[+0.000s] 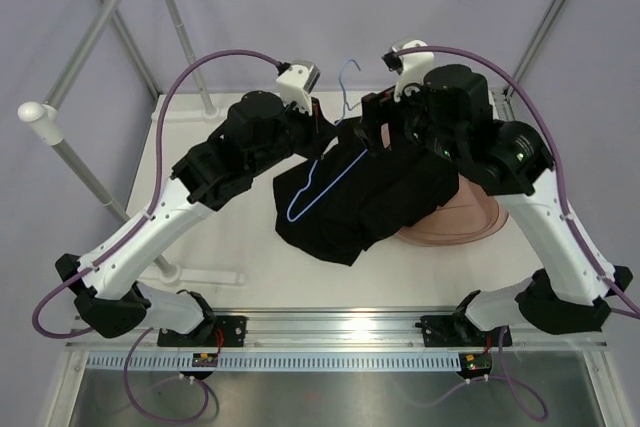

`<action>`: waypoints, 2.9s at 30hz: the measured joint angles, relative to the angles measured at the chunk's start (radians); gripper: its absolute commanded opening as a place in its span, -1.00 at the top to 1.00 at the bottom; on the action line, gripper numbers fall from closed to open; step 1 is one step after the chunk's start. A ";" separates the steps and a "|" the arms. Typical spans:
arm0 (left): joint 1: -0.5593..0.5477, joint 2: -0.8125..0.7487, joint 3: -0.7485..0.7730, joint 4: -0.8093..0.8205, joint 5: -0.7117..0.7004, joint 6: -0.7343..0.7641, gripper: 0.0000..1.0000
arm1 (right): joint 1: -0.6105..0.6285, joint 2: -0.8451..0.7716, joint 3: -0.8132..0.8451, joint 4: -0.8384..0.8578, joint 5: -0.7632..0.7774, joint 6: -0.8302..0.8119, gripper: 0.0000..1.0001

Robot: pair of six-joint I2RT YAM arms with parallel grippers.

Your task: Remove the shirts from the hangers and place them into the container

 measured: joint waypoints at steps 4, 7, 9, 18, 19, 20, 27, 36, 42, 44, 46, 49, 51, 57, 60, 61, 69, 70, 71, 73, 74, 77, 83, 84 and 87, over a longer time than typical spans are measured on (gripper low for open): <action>-0.010 0.000 0.051 -0.021 -0.122 -0.021 1.00 | 0.025 -0.127 -0.108 0.014 0.061 0.032 -0.67; -0.026 0.003 0.090 -0.039 -0.246 -0.047 1.00 | 0.071 -0.221 -0.196 0.031 0.106 0.062 -0.56; -0.036 0.015 0.125 -0.065 -0.335 -0.082 1.00 | 0.117 -0.275 -0.267 0.061 0.124 0.075 -0.42; -0.055 0.183 0.332 -0.286 -0.661 -0.262 1.00 | 0.384 -0.264 -0.460 0.185 0.212 0.085 -0.32; -0.057 0.195 0.333 -0.307 -0.682 -0.276 1.00 | 0.398 -0.244 -0.460 0.195 0.220 0.083 -0.31; -0.060 0.205 0.333 -0.332 -0.700 -0.289 1.00 | 0.413 -0.223 -0.460 0.203 0.230 0.079 -0.31; -0.069 0.229 0.333 -0.419 -0.763 -0.330 1.00 | 0.462 -0.169 -0.459 0.230 0.262 0.059 -0.14; -0.069 0.257 0.392 -0.460 -0.787 -0.334 1.00 | 0.536 -0.146 -0.447 0.262 0.304 0.053 -0.05; -0.069 0.262 0.399 -0.461 -0.785 -0.337 1.00 | 0.552 -0.119 -0.444 0.284 0.323 0.047 0.01; -0.069 0.262 0.399 -0.461 -0.784 -0.338 1.00 | 0.553 -0.116 -0.444 0.293 0.330 0.042 0.06; -0.069 0.262 0.399 -0.461 -0.782 -0.339 1.00 | 0.553 -0.116 -0.444 0.310 0.338 0.036 0.12; -0.069 0.262 0.399 -0.461 -0.776 -0.340 1.00 | 0.554 -0.116 -0.448 0.340 0.357 0.023 0.22; -0.069 0.262 0.399 -0.461 -0.769 -0.341 1.00 | 0.554 -0.116 -0.461 0.370 0.369 0.014 0.27; -0.069 0.262 0.399 -0.461 -0.745 -0.341 1.00 | 0.554 -0.088 -0.475 0.414 0.399 -0.001 0.25; -0.063 0.261 0.399 -0.462 -0.740 -0.341 1.00 | 0.558 -0.077 -0.476 0.426 0.418 -0.003 0.31; -0.062 0.261 0.399 -0.462 -0.739 -0.341 1.00 | 0.559 -0.076 -0.476 0.429 0.423 -0.003 0.37; -0.046 0.241 0.376 -0.455 -0.768 -0.333 0.99 | 0.561 -0.061 -0.477 0.403 0.537 0.019 1.00; -0.046 0.233 0.369 -0.446 -0.770 -0.333 0.84 | 0.561 -0.056 -0.476 0.403 0.550 0.023 1.00; -0.046 0.221 0.355 -0.436 -0.770 -0.333 0.49 | 0.562 -0.051 -0.476 0.403 0.560 0.030 1.00; -0.048 0.193 0.328 -0.429 -0.769 -0.325 -0.15 | 0.563 -0.044 -0.477 0.399 0.584 0.035 1.00; -0.054 0.174 0.312 -0.426 -0.766 -0.322 -0.26 | 0.562 -0.042 -0.477 0.399 0.594 0.036 1.00; -0.084 0.122 0.276 -0.403 -0.752 -0.318 -0.68 | 0.560 -0.041 -0.478 0.402 0.594 0.040 1.00; -0.149 0.021 0.258 -0.357 -0.742 -0.312 -0.97 | 0.560 -0.035 -0.478 0.406 0.592 0.044 1.00; -0.159 0.000 0.248 -0.347 -0.742 -0.313 -0.97 | 0.560 -0.034 -0.478 0.406 0.591 0.044 1.00; -0.207 -0.068 0.202 -0.343 -0.776 -0.309 -0.97 | 0.568 -0.027 -0.476 0.407 0.591 0.034 1.00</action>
